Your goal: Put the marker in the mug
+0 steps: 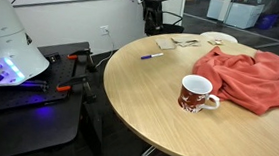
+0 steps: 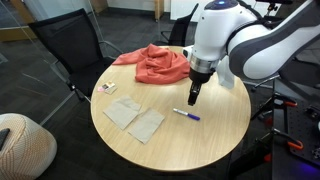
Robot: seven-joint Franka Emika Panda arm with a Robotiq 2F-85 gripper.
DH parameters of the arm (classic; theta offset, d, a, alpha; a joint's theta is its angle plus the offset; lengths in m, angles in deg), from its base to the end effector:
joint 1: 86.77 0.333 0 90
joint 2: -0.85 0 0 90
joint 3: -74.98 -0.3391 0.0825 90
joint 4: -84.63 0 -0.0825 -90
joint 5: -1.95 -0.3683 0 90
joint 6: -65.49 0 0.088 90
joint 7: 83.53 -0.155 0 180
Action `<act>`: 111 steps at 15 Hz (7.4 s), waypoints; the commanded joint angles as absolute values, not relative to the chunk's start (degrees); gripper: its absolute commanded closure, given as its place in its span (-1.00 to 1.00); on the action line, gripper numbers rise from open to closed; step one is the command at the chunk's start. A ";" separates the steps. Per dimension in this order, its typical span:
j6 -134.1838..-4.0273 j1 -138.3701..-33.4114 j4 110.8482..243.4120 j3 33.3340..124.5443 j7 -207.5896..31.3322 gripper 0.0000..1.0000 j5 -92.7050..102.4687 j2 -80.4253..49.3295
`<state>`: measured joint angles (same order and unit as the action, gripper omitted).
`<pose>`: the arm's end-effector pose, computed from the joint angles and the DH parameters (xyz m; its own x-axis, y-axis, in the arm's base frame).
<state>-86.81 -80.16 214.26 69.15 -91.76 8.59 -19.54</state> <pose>0.5320 0.1196 0.1939 0.9849 0.1673 0.0449 0.1667 -0.9859 0.0165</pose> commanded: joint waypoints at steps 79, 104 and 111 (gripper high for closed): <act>-71.82 -85.61 200.08 78.04 -92.40 0.94 5.30 -15.59; -64.55 -76.59 199.45 90.83 -180.06 0.94 56.78 -19.43; -51.69 -79.40 197.65 86.28 -194.27 0.94 60.12 -20.24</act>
